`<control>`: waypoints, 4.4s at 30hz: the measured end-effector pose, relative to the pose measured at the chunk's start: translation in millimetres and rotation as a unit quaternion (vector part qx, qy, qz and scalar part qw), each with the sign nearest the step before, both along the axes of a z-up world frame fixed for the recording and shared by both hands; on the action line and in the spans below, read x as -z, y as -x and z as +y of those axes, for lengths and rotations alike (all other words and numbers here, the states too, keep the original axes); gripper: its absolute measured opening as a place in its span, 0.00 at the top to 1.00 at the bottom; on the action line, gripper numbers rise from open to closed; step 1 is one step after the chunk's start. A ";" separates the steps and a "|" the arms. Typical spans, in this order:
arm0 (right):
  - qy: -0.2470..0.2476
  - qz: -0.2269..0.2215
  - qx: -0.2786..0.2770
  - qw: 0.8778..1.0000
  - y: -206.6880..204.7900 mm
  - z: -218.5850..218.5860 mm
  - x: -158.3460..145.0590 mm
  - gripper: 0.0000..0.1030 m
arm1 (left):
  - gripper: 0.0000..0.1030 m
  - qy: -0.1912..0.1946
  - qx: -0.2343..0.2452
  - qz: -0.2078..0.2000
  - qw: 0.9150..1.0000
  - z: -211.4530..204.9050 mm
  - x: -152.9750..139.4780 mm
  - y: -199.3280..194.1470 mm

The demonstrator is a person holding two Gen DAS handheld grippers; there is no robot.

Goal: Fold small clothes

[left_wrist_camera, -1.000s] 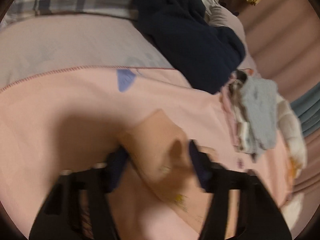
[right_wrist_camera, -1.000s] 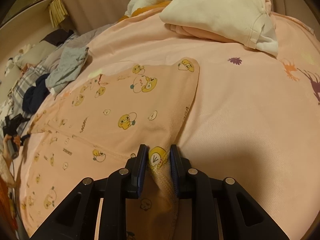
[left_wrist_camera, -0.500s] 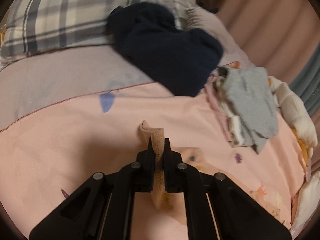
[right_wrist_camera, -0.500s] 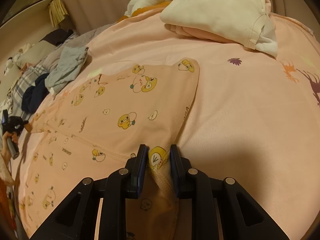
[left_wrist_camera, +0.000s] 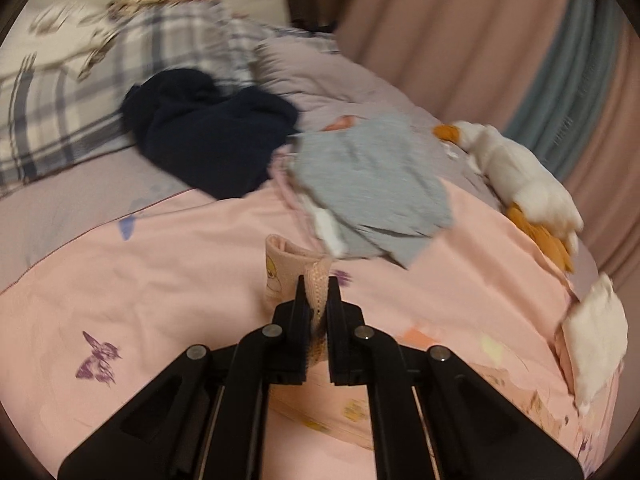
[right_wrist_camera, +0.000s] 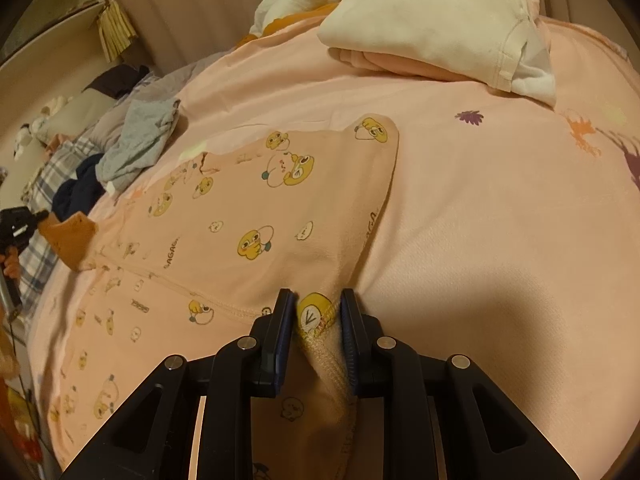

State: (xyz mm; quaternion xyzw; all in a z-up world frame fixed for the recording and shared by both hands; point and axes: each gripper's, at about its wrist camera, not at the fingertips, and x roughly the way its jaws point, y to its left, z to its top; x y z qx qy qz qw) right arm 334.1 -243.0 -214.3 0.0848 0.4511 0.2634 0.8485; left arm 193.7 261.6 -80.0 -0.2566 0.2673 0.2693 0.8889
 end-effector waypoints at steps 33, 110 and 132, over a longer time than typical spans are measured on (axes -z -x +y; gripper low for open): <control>-0.121 0.075 0.002 0.990 -0.1 -50.4 -7.3 0.55 | 0.94 0.130 0.332 0.013 0.934 -340.6 16.7 -137.3; -0.123 0.059 0.011 0.991 -8.2 -38.2 0.8 0.51 | 0.79 -0.059 0.211 0.216 0.952 -139.2 101.2 -78.2; -0.095 -0.053 0.016 0.994 6.0 -13.6 -21.7 0.82 | 0.76 -0.106 0.260 0.159 0.947 -191.5 101.1 -67.0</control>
